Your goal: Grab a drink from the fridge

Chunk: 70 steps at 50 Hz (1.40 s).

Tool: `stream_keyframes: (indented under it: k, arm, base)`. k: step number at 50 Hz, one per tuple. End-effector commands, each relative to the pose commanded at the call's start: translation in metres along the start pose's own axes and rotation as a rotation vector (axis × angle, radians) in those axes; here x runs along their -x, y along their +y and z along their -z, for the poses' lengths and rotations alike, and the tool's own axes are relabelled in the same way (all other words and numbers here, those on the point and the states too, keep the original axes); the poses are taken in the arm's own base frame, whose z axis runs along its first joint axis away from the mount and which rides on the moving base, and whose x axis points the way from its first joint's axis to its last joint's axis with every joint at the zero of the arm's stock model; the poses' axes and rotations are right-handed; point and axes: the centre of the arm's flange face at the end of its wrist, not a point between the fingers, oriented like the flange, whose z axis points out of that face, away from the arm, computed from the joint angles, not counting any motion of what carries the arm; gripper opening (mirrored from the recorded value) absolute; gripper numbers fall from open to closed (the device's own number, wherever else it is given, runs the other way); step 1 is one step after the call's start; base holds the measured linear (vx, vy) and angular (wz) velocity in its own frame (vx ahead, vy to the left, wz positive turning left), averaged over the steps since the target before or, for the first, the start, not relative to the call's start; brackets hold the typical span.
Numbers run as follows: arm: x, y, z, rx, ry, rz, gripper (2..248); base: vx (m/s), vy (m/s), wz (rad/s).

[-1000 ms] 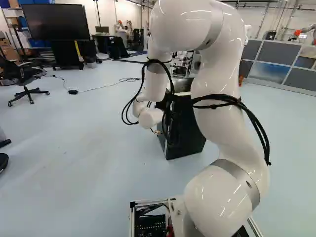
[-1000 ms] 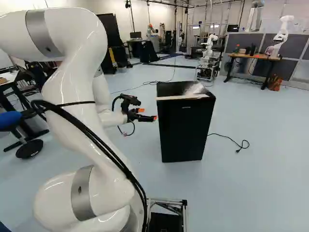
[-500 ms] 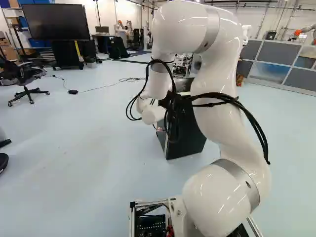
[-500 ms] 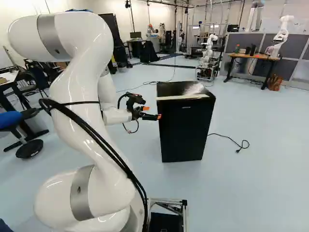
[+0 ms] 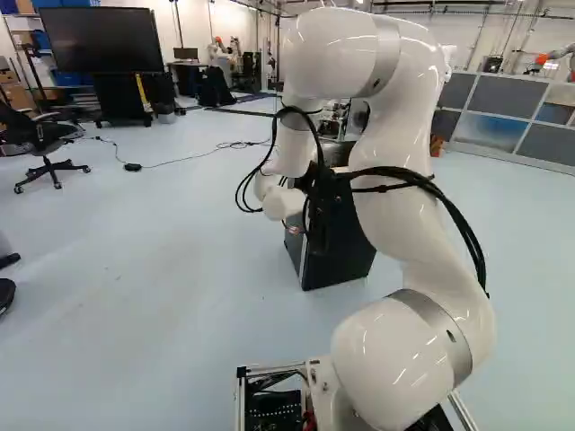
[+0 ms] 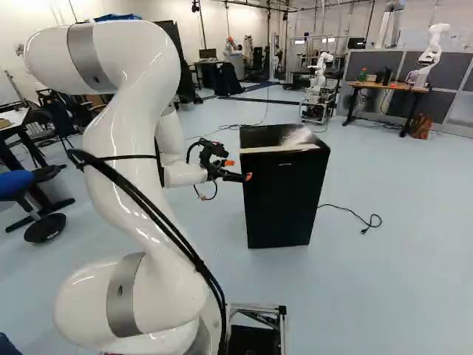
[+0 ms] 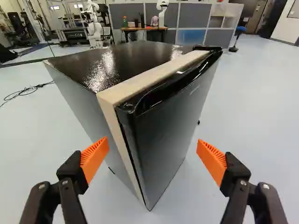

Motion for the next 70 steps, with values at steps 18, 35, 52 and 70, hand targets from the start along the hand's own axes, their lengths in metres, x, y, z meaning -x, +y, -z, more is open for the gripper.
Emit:
stream_keyframes:
  k: [18, 35, 52, 70]
  arm:
    - [-0.005, 0.000, 0.002, -0.002, 0.005, -0.008, 247]
    - [-0.023, 0.002, 0.009, -0.012, 0.023, -0.035, 247]
    - [-0.026, 0.004, 0.008, -0.008, 0.026, -0.041, 247]
    - [-0.030, 0.010, -0.005, 0.019, 0.029, -0.054, 247]
  base:
    - [0.000, 0.000, 0.000]
    - [0.000, 0.000, 0.000]
    - [0.000, 0.000, 0.000]
    - [0.000, 0.000, 0.000]
